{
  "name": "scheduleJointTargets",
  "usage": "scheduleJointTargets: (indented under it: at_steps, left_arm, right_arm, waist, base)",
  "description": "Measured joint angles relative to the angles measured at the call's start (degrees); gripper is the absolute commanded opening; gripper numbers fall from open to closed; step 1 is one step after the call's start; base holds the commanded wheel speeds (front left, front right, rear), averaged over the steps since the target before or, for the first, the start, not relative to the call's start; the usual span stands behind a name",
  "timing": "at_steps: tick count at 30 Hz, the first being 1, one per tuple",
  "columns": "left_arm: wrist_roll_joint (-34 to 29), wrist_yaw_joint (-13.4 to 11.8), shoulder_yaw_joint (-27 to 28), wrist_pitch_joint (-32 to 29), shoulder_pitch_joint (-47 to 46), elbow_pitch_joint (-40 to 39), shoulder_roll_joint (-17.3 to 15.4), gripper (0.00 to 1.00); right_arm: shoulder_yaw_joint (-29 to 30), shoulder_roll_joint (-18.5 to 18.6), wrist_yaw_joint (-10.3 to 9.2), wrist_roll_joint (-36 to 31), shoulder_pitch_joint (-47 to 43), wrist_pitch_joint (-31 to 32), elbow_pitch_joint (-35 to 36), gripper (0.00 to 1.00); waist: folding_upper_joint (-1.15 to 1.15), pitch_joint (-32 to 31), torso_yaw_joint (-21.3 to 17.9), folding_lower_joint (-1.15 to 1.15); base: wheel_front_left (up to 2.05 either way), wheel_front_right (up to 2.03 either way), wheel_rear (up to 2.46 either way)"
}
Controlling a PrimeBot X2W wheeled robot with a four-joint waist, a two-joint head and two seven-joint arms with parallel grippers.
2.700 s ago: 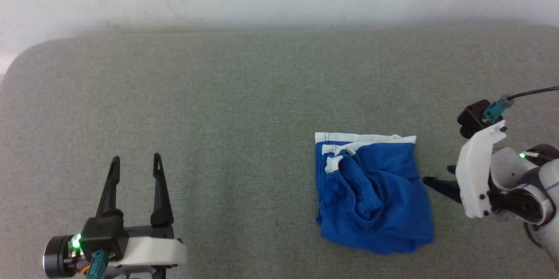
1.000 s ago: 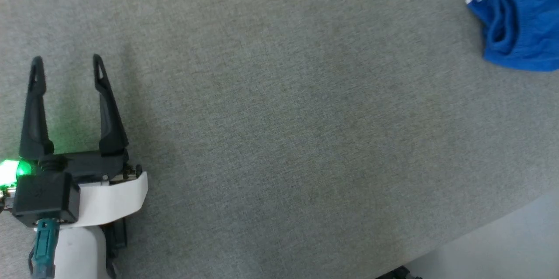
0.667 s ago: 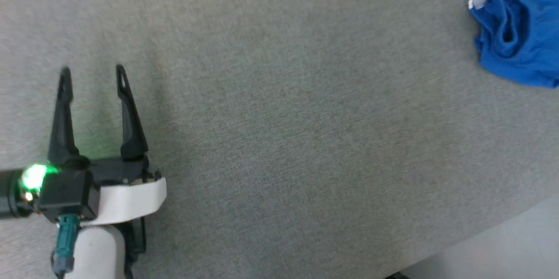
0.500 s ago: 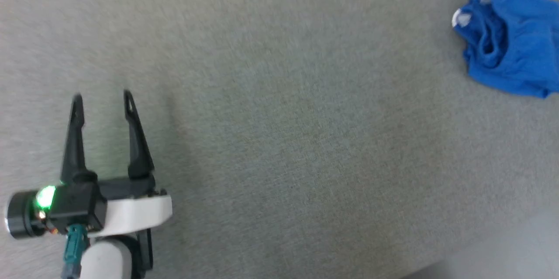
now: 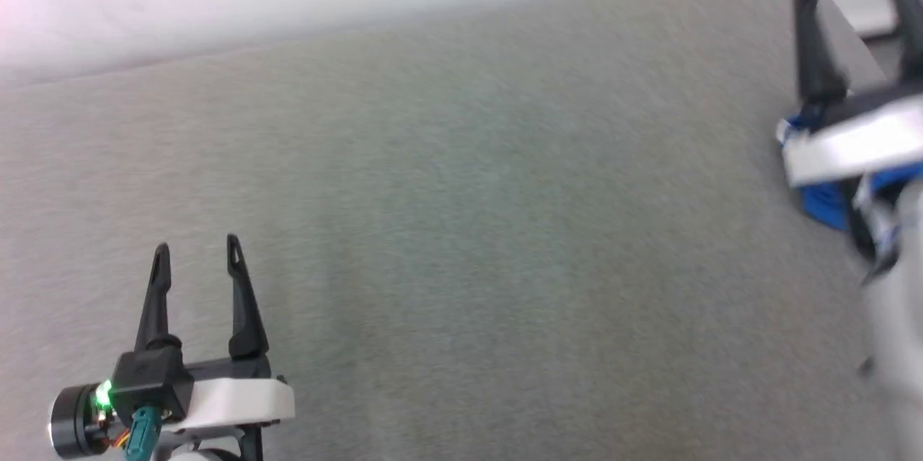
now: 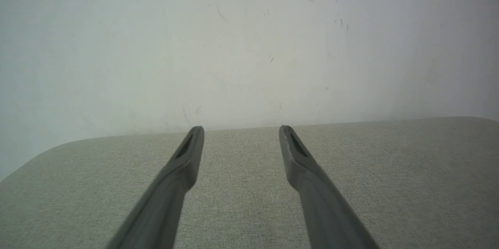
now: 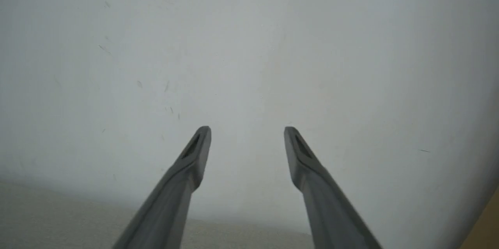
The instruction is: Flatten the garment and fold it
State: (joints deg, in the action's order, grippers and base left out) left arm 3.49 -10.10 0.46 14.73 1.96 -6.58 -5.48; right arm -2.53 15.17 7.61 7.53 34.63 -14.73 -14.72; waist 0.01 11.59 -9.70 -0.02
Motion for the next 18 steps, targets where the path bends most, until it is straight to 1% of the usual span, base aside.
scheduleJointTargets:
  at_steps: [2, 4, 8, 14, 18]
  left_arm:
    - [0.04, 0.37, 0.37, -0.01, 0.27, 0.21, 0.12, 1.0]
    - [0.05, 0.89, 0.7, 0.0, 0.42, 0.12, 0.34, 1.0]
    - [0.07, 2.61, 1.07, 0.0, 0.91, 0.22, 0.67, 1.0]
    - [-0.21, 4.59, 1.08, 0.0, 2.81, 0.37, 1.31, 1.0]
    - [-0.49, 5.26, 1.16, 0.0, 2.86, 0.58, 1.46, 1.0]
  right_arm:
    - [2.03, -3.34, 0.0, -0.46, -4.95, 0.0, 4.07, 1.0]
    - [3.16, -5.86, 0.0, -1.13, -9.59, -0.01, 7.59, 1.0]
    - [4.54, -9.17, 0.0, -1.59, -18.58, 0.0, 13.01, 1.0]
    - [3.54, -11.27, -0.01, -2.58, -29.24, 0.0, 17.01, 1.0]
    - [4.26, -11.88, -0.01, -2.5, -31.93, 0.0, 18.44, 1.0]
  waist:
    - [0.0, -1.43, 1.56, 0.01]
    - [0.0, -2.8, 3.02, 0.0]
    - [0.0, -5.23, 5.72, 0.01]
    - [0.0, -8.46, 8.91, 0.0]
    - [0.0, -10.12, 10.19, 0.01]
  base:
    - [0.0, 0.0, 0.0]
    - [0.0, 0.0, 0.0]
    - [0.0, 0.0, 0.0]
    - [0.0, 0.0, 0.0]
    - [0.0, 0.0, 0.0]
